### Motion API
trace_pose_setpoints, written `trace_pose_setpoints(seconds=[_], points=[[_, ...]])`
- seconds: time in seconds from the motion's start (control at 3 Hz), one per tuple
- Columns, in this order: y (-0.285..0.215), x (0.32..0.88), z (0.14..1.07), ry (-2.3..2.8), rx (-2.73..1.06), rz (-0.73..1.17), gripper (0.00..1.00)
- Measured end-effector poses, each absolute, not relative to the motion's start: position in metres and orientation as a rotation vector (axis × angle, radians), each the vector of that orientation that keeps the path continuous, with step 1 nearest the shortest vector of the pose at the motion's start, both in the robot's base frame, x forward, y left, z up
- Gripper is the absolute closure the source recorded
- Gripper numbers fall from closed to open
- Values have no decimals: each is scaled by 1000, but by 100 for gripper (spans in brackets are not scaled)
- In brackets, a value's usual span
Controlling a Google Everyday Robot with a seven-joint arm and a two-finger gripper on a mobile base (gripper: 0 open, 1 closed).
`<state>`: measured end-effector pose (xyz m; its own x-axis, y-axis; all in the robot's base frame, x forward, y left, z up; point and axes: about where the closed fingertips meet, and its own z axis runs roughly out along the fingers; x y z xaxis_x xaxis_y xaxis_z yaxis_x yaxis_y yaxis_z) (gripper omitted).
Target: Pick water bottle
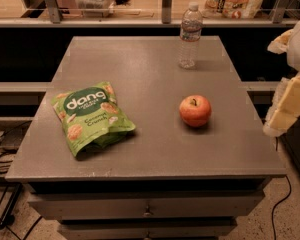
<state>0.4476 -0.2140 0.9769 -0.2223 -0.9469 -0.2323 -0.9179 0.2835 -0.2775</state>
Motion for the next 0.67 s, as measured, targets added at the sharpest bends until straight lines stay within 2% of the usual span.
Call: trace_pose_setpoints(seconds=[0.67], points=[[-216, 498, 979, 2116, -1510, -71, 0]])
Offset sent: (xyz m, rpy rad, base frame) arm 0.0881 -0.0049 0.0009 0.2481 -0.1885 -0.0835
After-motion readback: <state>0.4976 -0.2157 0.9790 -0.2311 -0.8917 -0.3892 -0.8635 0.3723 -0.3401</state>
